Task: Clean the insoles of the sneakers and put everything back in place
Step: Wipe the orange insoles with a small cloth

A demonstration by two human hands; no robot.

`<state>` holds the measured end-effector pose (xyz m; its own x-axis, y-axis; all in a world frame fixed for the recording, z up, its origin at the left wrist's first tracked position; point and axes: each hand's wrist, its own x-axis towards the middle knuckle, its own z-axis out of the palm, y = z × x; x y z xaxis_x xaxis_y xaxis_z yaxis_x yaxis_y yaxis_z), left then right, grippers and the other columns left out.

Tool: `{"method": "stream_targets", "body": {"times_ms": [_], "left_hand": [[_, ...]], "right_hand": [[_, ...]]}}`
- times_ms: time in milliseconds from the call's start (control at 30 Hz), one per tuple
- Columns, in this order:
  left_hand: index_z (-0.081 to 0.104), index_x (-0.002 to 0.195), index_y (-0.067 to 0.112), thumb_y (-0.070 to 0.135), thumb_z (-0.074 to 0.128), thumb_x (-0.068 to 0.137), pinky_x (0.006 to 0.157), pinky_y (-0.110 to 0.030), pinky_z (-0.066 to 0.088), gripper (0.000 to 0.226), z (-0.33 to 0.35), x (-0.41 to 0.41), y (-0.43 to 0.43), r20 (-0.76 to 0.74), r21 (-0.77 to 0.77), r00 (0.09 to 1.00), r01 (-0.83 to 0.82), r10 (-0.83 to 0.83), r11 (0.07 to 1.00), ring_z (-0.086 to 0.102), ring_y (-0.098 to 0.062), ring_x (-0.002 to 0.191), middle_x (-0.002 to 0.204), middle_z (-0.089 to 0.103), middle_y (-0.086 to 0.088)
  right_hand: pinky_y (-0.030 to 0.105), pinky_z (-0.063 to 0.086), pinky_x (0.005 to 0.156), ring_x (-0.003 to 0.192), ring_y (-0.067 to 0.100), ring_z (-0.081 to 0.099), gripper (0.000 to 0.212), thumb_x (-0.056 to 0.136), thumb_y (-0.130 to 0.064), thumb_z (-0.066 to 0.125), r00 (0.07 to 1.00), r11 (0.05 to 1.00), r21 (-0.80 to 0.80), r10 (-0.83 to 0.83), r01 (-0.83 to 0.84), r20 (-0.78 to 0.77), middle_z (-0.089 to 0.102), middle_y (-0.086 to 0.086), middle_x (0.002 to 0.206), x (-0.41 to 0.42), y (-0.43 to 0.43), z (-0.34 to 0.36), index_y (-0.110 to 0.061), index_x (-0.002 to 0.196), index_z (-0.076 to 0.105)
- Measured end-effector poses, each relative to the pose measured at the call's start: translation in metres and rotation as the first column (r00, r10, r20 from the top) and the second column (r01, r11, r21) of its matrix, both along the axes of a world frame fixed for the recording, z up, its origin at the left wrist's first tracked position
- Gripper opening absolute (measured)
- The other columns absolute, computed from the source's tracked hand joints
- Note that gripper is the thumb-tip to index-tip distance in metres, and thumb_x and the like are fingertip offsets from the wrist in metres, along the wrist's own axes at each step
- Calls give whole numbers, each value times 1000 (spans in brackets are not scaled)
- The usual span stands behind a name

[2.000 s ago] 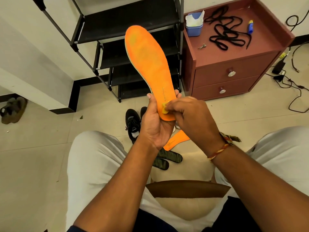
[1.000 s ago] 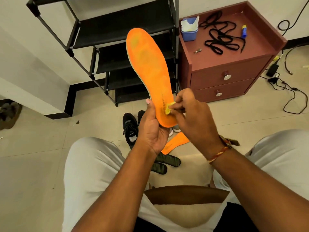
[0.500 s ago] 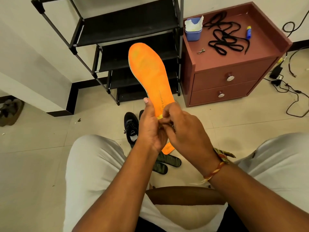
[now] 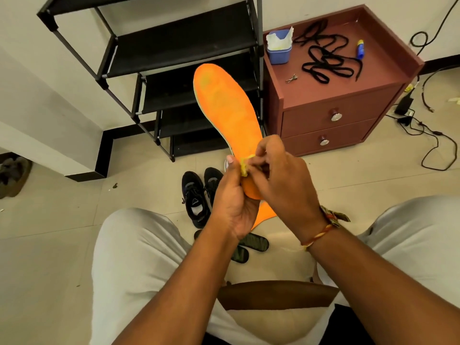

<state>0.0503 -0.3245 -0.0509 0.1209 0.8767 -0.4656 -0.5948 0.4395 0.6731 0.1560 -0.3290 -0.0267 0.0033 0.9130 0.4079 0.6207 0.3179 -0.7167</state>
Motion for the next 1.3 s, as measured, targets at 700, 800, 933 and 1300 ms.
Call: {"method": "stream_targets", "body": {"times_ms": [700,800,933,1300], "left_hand": [[62,123,17,43,47,92,93,-42,58,44,0,1,-8,-238,130,964,151,-117,980,66,-29,118,125,70,-11],[62,122,16,38,48,93,95,-41,57,40,0,3,-7,-241,143,964,148,-111,979,65,-31,120,126,70,-12],[57,130,19,27,41,105,98,-40,55,31,0,2,-4,-254,185,960,169,-119,968,64,-26,121,129,68,-9],[64,110,11,42,37,102,64,-35,59,43,10,-15,9,-55,-18,995,82,-82,997,70,-23,71,86,73,-11]], "right_hand": [[37,61,72,84,14,72,36,88,-4,72,588,918,-378,-244,-116,-771,74,-2,88,43,29,-3,-10,109,44],[38,61,68,86,20,71,34,88,-3,71,414,884,-430,-327,-183,-849,71,10,101,41,30,-2,-11,110,47],[34,60,71,86,17,71,35,85,-1,73,447,890,-427,-321,-159,-835,70,9,98,39,32,-8,-9,110,50],[25,58,79,93,10,67,17,89,-7,73,826,929,-317,-25,-188,-564,71,0,99,25,22,-18,-15,102,67]]}}
